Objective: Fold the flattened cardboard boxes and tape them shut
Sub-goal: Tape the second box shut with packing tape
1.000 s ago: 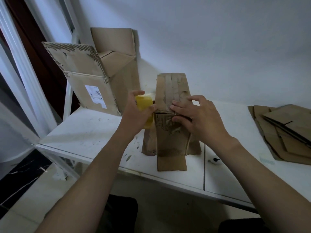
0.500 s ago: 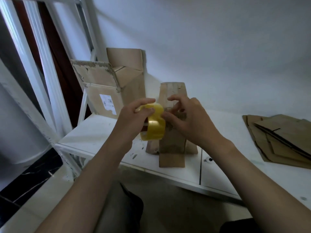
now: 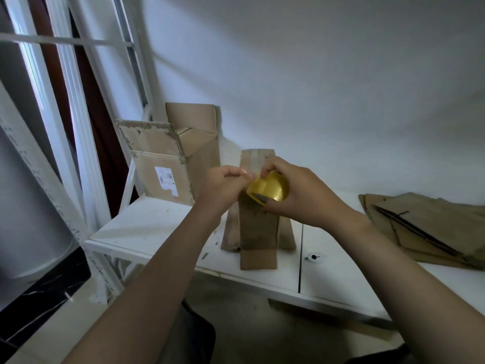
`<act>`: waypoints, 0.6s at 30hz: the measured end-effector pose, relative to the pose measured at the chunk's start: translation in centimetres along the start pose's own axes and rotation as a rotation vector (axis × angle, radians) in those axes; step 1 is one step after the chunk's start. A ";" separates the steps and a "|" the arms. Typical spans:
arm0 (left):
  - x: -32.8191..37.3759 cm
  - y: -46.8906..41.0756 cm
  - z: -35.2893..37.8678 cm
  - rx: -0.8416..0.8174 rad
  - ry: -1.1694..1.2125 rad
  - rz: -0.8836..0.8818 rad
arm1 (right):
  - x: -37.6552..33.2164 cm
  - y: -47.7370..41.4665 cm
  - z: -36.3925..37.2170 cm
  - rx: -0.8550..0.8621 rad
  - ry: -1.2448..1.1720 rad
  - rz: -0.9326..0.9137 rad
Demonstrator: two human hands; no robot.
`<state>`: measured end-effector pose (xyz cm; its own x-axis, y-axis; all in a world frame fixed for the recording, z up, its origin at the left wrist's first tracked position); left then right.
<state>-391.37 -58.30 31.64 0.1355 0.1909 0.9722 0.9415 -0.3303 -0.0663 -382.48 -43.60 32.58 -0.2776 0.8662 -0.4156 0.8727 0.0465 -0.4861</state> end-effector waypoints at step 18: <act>-1.0 -1.8 -0.4 0.160 0.158 0.059 | 4.9 -0.8 -3.4 -0.158 0.072 -0.109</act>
<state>-393.37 -58.29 30.88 0.1537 0.0240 0.9878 0.9720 -0.1832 -0.1468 -383.21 -37.68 33.55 -0.3496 0.8849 -0.3080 0.8925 0.2146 -0.3966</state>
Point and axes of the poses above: each hand's wrist, its own y-axis away from the middle knuckle, its own z-axis out of the palm, x = y × z, the point moved 4 cm from there along -y, towards the middle knuckle, and after that the axes turned 6 degrees about -z, right-handed, at the moved point
